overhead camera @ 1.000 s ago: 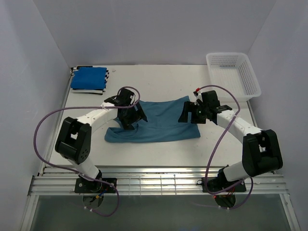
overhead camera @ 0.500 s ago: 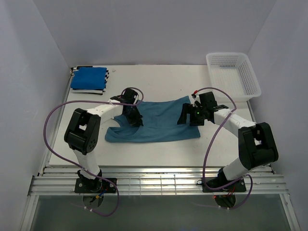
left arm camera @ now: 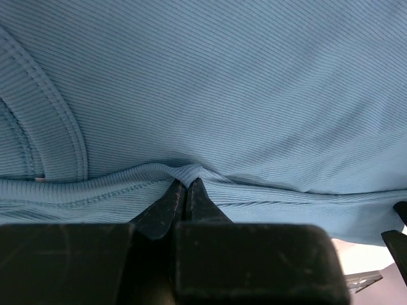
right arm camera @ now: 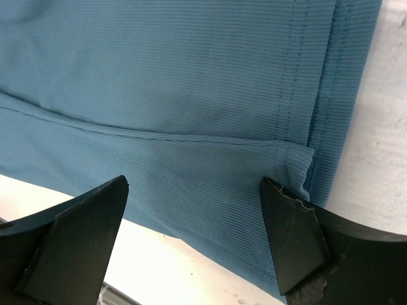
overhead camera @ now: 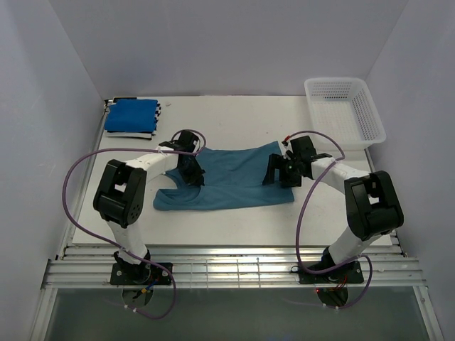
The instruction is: Fold and stack the tank tops
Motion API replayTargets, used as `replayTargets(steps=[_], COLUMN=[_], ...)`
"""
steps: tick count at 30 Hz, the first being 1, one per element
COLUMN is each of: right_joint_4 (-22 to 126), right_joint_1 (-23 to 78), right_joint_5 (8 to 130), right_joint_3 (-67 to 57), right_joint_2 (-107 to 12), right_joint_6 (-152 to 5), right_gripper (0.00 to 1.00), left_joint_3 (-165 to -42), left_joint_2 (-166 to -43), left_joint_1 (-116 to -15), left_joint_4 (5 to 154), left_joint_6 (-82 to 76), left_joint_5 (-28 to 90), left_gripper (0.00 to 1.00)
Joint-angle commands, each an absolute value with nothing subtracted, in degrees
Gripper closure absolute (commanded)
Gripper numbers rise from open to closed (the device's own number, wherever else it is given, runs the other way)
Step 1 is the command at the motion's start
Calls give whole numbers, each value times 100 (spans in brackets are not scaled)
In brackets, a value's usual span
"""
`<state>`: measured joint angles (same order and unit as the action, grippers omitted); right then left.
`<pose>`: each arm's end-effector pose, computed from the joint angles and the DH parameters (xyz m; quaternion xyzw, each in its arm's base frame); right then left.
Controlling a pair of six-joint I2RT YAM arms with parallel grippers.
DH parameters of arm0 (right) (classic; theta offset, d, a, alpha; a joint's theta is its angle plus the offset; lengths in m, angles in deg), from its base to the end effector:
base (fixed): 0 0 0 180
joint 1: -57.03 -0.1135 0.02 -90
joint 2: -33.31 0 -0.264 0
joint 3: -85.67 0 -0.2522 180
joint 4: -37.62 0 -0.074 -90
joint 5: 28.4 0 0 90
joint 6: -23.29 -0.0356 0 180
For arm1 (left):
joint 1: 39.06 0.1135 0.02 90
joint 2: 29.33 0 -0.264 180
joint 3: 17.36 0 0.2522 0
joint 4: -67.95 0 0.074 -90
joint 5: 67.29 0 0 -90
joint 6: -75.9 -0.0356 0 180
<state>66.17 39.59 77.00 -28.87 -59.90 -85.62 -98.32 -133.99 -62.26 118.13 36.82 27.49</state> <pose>0.3006 0.1043 0.1695 -0.0267 0.9489 0.2114 0.2329 0.3188 -0.1399 0.1624 -0.2313 0.9619 -0.1174 0.0869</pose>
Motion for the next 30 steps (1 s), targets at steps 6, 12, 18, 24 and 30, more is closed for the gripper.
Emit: replayTargets(steps=[6,12,18,24,30], right_joint_4=[6605,7142,7159,7318,7458], right_joint_1=[3953,3945,3953,3962,4050], right_joint_5=[7452,7479,7067,6601,6433], right_joint_3=[-2503,-1844,-994,229,1337], right_joint_2=[-6039,-5557,-5668,-6660,-7531], right_joint_6=[-8482,-8279,-8095,-7884,-7752], right_gripper=[10,10,10,10,10], left_joint_3=[-10064,-10503,-11379,-12558,-13912], left_joint_2=[-13427,-12875,-12864,-14023,-15332], left_joint_1=[-6156,-6138,-6095,-5840,-5699], left_joint_4=[11844,12328,12302,12267,12223], left_joint_6=[3538,3415,2854,2142,1500], left_joint_5=[2491,2122,1885,1920,2227], left_gripper=[68,25,2,2,2])
